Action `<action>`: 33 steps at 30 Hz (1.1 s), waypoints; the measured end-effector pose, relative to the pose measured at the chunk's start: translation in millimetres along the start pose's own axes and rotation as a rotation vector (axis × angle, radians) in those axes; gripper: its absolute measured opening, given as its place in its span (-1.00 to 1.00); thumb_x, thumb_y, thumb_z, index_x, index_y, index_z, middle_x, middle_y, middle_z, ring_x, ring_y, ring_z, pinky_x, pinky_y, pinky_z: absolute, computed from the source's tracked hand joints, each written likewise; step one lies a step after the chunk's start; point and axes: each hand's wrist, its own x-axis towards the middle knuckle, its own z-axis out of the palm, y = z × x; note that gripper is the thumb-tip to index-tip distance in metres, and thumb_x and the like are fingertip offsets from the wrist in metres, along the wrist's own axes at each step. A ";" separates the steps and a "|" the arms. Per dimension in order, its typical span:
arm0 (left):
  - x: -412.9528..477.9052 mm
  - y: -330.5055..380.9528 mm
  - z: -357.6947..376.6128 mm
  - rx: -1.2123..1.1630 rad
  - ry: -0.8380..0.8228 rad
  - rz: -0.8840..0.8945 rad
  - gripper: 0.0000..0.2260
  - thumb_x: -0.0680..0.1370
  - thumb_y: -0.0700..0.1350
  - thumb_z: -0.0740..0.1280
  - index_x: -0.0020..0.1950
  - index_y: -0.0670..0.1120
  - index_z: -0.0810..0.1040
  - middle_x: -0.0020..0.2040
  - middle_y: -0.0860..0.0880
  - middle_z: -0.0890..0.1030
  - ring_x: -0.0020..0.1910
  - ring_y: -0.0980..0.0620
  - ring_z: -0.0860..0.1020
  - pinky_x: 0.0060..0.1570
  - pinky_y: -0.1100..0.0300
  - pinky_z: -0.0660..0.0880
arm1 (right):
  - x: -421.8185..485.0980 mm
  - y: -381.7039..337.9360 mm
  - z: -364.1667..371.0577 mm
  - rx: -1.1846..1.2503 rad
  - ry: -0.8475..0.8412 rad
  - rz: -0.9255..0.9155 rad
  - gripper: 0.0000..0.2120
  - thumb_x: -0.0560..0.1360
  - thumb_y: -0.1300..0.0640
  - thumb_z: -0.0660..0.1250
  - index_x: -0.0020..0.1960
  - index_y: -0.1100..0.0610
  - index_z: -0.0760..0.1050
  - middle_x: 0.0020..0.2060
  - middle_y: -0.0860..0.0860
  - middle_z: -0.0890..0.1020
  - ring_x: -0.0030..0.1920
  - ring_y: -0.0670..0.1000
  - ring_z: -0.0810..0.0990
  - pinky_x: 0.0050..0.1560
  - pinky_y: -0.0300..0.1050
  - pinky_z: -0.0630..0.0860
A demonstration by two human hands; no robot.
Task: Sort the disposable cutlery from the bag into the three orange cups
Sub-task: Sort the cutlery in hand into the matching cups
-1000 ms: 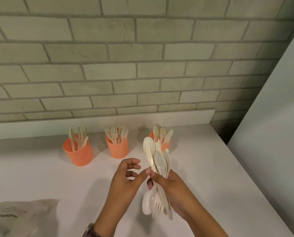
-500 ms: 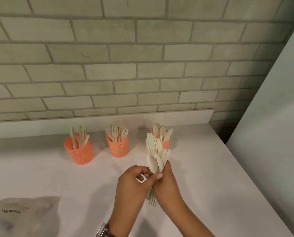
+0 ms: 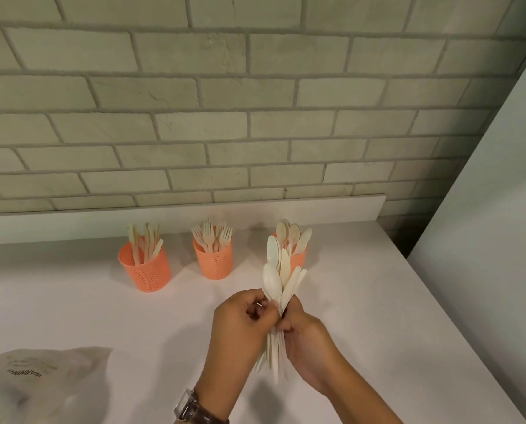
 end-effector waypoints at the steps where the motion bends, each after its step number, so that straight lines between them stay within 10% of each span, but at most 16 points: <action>1: 0.1 0.3 -0.1 -0.002 -0.007 0.000 -0.71 0.41 -0.25 0.40 -0.30 0.18 0.58 -0.43 0.08 0.59 -0.41 0.17 0.52 -0.35 0.45 0.41 | -0.7 0.0 -1.1 0.051 0.000 -0.005 -0.46 0.30 0.29 0.16 0.27 0.08 0.38 0.18 0.20 0.59 0.12 0.04 0.61 -0.02 -0.22 0.56; 6: -0.6 0.0 7.3 -0.054 -0.034 0.002 -0.80 0.45 -0.24 0.35 -0.22 0.08 0.59 -0.31 0.04 0.64 -0.34 0.10 0.57 -0.31 0.40 0.46 | 1.9 8.0 -4.2 0.218 0.112 -0.045 -0.71 0.60 0.26 0.05 0.24 0.18 0.44 0.02 0.13 0.69 0.01 0.01 0.67 -0.13 -0.24 0.59; 16: 9.8 -4.4 19.9 -0.372 -0.194 -0.153 -0.82 0.55 -0.26 0.24 0.01 -0.12 0.62 -0.11 -0.05 0.70 -0.08 0.02 0.66 -0.08 0.32 0.54 | 11.8 -1.9 -37.0 0.123 0.188 0.015 -0.73 0.60 0.28 0.12 0.25 0.18 0.46 0.08 0.22 0.64 0.05 0.17 0.61 0.15 0.10 0.49; 20: 28.2 7.5 14.8 -0.490 -0.102 -0.145 -0.79 0.56 -0.27 0.21 -0.05 -0.06 0.61 -0.19 0.05 0.70 -0.16 0.15 0.64 -0.11 0.36 0.54 | 12.7 -7.9 -61.3 0.097 0.278 -0.018 -0.80 0.60 0.30 0.11 0.17 0.19 0.42 -0.19 0.12 0.52 -0.20 0.06 0.53 -0.09 0.00 0.45; 33: 161.9 -14.8 71.6 0.029 0.187 0.171 -0.91 0.48 -0.15 0.35 -0.13 -0.13 0.64 -0.26 0.01 0.65 -0.26 0.11 0.60 -0.22 0.24 0.49 | -1.4 -18.4 -99.9 0.095 0.393 -0.128 -0.82 0.59 0.29 0.11 0.09 0.14 0.45 -0.30 0.04 0.55 -0.17 0.06 0.52 -0.19 -0.06 0.34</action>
